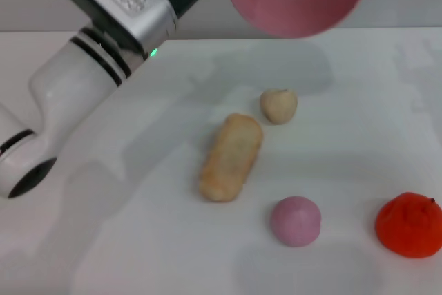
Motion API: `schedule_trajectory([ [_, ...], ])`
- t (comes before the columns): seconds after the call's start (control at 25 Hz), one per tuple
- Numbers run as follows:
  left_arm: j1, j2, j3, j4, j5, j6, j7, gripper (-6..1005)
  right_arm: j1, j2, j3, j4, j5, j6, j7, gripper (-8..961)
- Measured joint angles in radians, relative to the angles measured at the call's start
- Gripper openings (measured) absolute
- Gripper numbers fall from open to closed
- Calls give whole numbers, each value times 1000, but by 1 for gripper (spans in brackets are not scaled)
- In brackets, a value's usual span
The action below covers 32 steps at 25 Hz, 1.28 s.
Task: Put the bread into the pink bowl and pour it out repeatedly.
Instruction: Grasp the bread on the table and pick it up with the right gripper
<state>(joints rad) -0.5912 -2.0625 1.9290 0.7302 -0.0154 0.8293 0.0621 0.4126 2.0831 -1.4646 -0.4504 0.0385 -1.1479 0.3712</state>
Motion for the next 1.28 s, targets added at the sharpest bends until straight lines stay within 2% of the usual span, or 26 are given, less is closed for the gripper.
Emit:
schedule_trajectory([
  [0.08,-18,1,-18,0,2,-53,-57,57,1,0,0,2,0,2,0,595],
  [0.12,-38,3,-36,4,3,-129,-113,57,1,0,0,3,0,3,0,595],
  [0.16,-38,3,-36,4,3,-129,-113,57,3,0,0,7,3,5,0,595],
  [0.32,-117,4,-70,-17,5,-333,-259,57,19,0,0,35,33,11,0,595],
  [0.52,-146,4,-84,-19,7,-415,-318,57,45,0,1,78,40,13,0,595],
  [0.6,-154,3,-119,-19,7,-439,-389,57,46,0,3,82,40,13,0,595],
  [1.04,-152,13,-167,-39,8,-464,-590,57,47,-4,10,89,40,13,-1,595],
  [1.28,-92,32,-157,35,190,-585,-805,57,48,-5,12,91,40,13,-8,594],
])
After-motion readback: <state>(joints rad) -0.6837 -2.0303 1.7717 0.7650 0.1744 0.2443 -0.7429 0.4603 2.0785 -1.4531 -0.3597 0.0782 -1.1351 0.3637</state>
